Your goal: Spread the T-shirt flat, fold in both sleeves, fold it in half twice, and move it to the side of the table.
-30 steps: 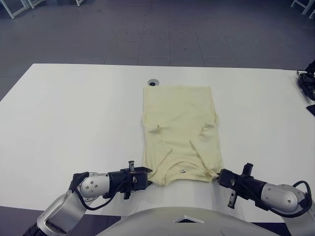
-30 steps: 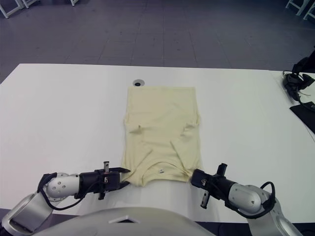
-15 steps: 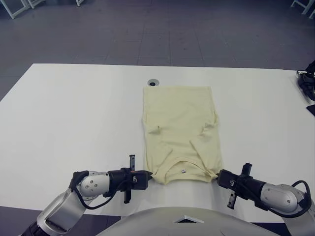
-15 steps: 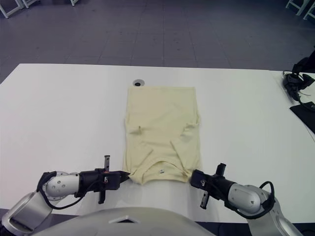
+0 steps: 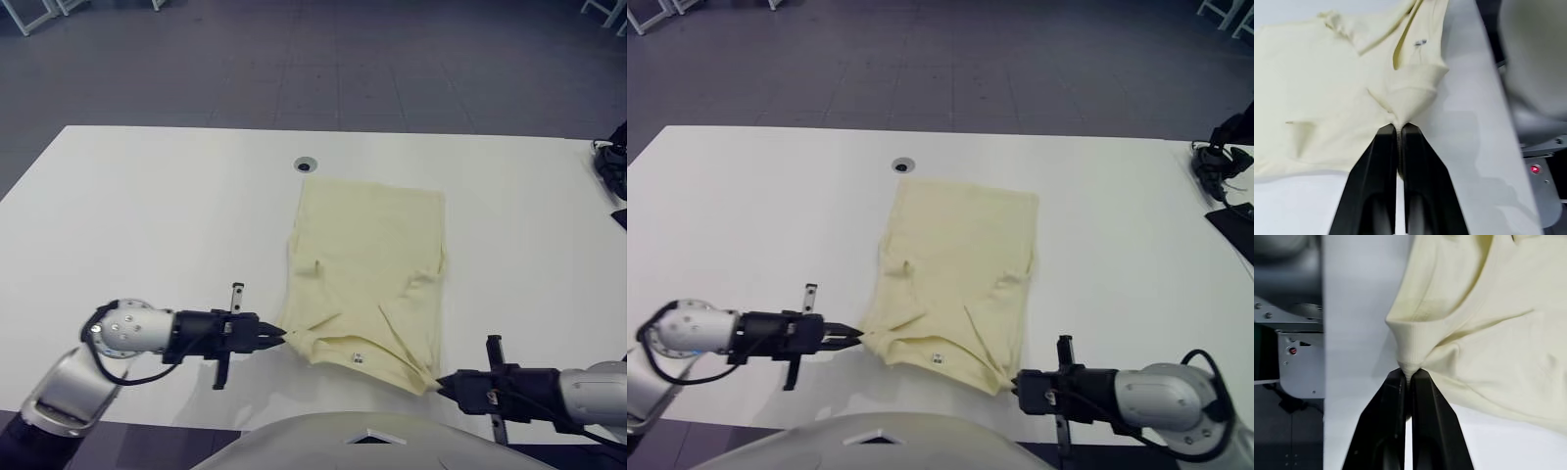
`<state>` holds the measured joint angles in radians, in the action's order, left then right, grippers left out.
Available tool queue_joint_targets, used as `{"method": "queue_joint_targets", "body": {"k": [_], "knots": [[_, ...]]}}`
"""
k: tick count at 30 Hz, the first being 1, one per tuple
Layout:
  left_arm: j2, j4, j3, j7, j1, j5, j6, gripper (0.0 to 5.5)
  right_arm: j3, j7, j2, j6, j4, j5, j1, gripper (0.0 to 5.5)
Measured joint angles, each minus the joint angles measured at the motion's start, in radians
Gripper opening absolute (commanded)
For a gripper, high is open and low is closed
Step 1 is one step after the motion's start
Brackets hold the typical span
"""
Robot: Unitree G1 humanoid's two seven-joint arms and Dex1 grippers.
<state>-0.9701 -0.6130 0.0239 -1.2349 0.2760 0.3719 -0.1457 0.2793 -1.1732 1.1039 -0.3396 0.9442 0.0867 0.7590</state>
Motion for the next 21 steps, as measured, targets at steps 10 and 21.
{"method": "queue_joint_targets", "body": {"k": [10, 21], "knots": [[-0.077, -0.116, -0.333, -0.174, 0.188, 0.292, -0.073, 0.01, 0.249, -0.237, 0.065, -0.039, 0.02, 0.179, -0.11, 0.0], [-0.051, -0.016, -0.282, -0.036, -0.024, 0.386, -0.252, 0.01, 0.294, -0.255, 0.14, -0.133, -0.024, 0.315, -0.33, 0.0]]}}
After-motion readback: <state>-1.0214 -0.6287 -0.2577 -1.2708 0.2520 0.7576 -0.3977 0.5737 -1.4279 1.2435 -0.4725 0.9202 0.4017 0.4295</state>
